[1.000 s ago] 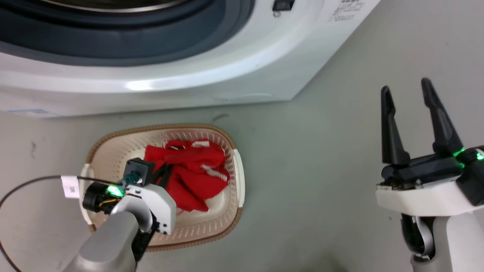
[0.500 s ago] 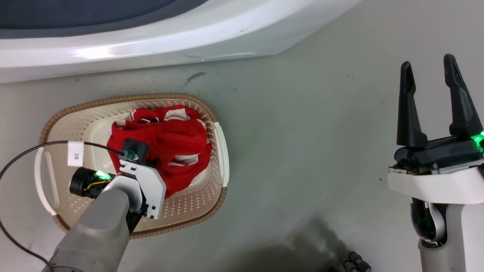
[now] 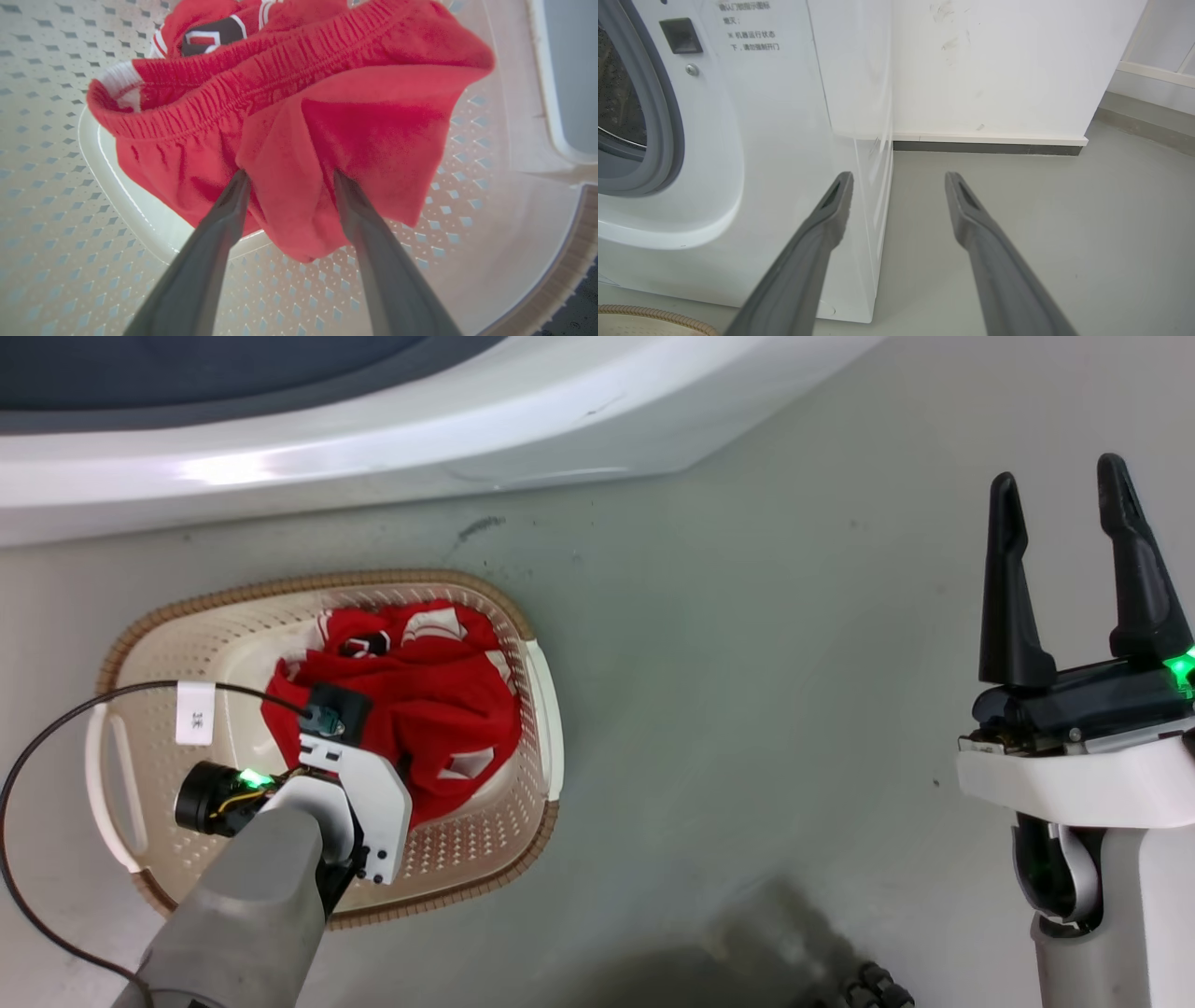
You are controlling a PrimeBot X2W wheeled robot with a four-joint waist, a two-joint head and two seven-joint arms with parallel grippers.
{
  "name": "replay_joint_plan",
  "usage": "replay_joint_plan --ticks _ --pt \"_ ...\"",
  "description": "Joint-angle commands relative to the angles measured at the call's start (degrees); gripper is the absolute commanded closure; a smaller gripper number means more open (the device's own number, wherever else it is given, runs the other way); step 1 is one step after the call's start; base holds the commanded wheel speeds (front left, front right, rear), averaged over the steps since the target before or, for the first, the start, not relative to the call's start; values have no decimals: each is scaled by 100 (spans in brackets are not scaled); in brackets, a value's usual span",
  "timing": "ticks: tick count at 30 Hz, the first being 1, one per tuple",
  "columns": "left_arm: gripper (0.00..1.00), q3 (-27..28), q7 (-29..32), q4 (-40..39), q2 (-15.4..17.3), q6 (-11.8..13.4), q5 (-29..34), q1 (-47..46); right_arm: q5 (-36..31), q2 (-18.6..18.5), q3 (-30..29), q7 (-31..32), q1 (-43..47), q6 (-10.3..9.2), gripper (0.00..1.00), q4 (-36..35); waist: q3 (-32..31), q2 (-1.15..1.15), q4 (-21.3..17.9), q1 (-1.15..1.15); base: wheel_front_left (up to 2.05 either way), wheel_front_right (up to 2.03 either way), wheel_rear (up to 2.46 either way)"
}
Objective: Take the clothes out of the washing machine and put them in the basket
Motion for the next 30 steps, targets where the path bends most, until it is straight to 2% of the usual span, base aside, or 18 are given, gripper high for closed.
replay_joint_plan --ticks 1,9,13,19,30 --pt "0 -3 -96 22 -9 -2 -39 97 -11 6 15 -15 -10 -4 0 29 -183 0 40 -1 0 0 0" --pt "0 164 -878 -12 -152 50 -236 402 -135 3 127 -15 372 -4 0 191 -1003 0 264 -1 0 0 0" --pt "0 275 -996 -269 -203 209 -212 600 -187 4 154 -15 553 -4 0 267 -1393 0 375 -1 0 0 0" --pt "0 679 -1005 -1315 -7 592 6 1017 -270 4 184 -15 775 -4 0 320 -1821 0 530 -1 0 0 0" --pt "0 1986 -997 -3545 56 1244 882 2357 -360 4 87 -14 1267 -4 0 490 -2736 0 814 -1 0 0 0"
